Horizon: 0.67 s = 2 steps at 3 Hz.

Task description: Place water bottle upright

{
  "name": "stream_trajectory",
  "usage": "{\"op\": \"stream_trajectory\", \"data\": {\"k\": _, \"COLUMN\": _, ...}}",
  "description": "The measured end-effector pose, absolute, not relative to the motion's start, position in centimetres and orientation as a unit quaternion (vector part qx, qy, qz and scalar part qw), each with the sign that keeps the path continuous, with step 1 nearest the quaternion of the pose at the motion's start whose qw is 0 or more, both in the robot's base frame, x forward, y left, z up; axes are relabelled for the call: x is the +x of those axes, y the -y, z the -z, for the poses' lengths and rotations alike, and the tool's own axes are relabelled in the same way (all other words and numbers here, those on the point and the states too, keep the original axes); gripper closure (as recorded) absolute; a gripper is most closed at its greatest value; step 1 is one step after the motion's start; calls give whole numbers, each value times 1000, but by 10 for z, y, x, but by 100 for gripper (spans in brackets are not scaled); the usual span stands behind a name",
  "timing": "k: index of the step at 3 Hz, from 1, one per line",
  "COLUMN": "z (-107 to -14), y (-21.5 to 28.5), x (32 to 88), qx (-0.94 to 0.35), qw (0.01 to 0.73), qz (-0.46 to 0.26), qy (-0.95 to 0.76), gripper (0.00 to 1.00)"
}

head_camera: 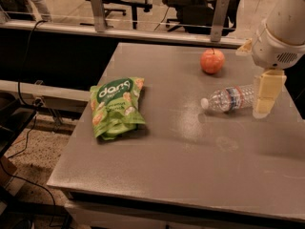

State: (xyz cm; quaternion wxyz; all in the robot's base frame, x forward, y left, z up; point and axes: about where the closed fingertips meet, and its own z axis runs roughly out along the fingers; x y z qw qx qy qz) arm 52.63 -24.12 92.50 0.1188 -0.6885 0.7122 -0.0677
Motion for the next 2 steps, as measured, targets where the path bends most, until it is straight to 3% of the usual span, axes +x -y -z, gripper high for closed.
{"op": "stream_trajectory", "data": {"k": 2, "z": -886, "y": 244, "x": 538, "qx": -708, "qw": 87, "qz": 39, "qy": -700, "gripper": 0}}
